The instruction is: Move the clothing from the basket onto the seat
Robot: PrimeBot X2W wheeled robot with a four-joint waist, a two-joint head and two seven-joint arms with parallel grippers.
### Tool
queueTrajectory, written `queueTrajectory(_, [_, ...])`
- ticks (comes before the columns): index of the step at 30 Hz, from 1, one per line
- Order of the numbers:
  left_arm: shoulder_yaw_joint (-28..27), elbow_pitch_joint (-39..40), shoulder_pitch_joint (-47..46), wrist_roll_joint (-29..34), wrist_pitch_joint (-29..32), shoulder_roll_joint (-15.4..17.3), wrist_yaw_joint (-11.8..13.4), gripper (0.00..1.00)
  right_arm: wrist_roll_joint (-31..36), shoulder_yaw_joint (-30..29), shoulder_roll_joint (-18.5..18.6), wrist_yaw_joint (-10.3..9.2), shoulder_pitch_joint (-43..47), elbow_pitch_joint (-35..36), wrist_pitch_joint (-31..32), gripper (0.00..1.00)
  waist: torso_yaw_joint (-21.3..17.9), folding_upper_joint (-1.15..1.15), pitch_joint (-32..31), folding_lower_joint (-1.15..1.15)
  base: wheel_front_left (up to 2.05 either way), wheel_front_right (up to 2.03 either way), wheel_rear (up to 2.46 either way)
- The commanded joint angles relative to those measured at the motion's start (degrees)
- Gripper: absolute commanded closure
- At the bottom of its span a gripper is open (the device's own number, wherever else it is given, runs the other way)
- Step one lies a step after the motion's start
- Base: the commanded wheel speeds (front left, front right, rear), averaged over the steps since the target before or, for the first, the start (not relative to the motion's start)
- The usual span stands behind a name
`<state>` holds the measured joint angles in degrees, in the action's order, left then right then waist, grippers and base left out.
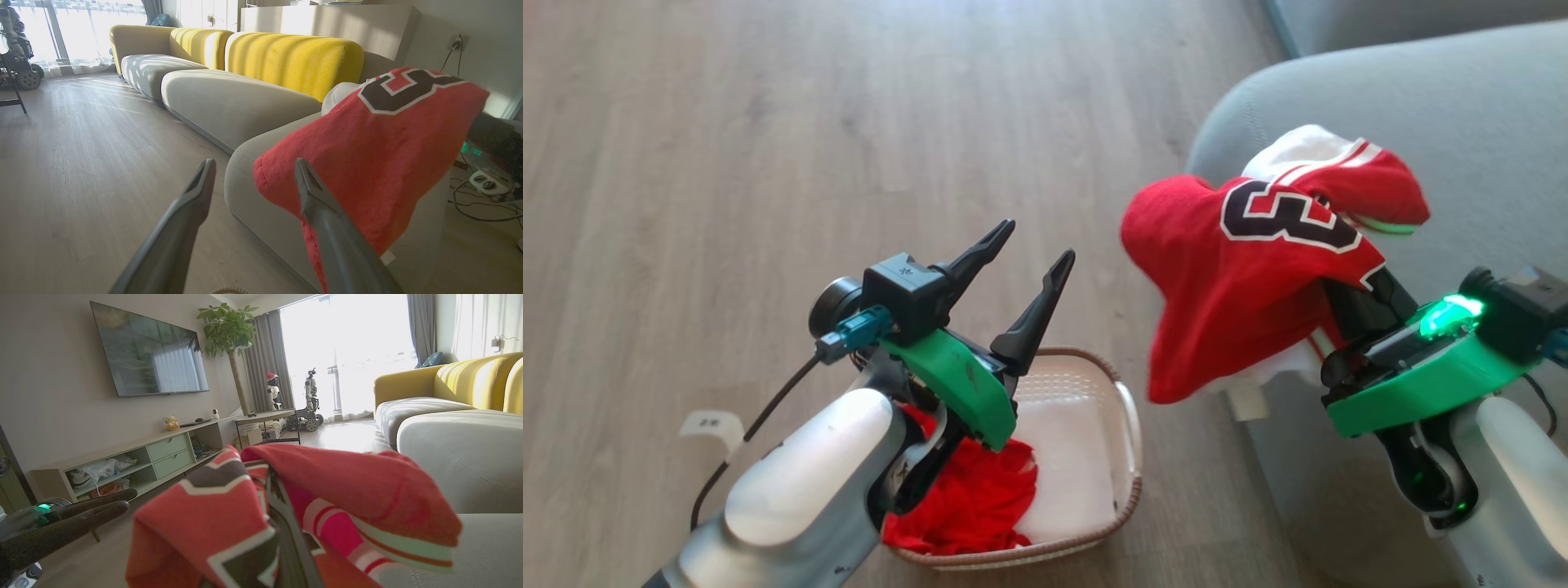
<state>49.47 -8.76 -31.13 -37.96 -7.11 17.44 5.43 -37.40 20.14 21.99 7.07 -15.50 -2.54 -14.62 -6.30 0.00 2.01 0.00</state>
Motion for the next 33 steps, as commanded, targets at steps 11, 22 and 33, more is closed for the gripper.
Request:
queueTrajectory(11, [-1.1,2.9,-4.8,0.5,1.9,2.4,-2.1,0.00,1.1,-1.9,0.0,0.42,0.3,5.6,-0.4,1.00,-12.4,0.00,3.1,0.00,0.00,0.00,0.00])
queueTrajectory(22, [-0.5,3.5,-6.4,0.5,3.4,2.9,-2.8,0.00,2.0,-2.7,-0.7,0.42,0.5,7.8,-0.4,1.00,-20.6,0.00,5.0,0.00,0.00,0.00,0.00])
queueTrajectory(33, [0.8,2.4,-8.7,1.0,3.7,1.8,-4.0,0.00,2.7,-5.0,-1.3,0.42,1.7,9.8,-0.4,1.00,-24.3,0.00,7.6,0.00,0.00,0.00,0.00])
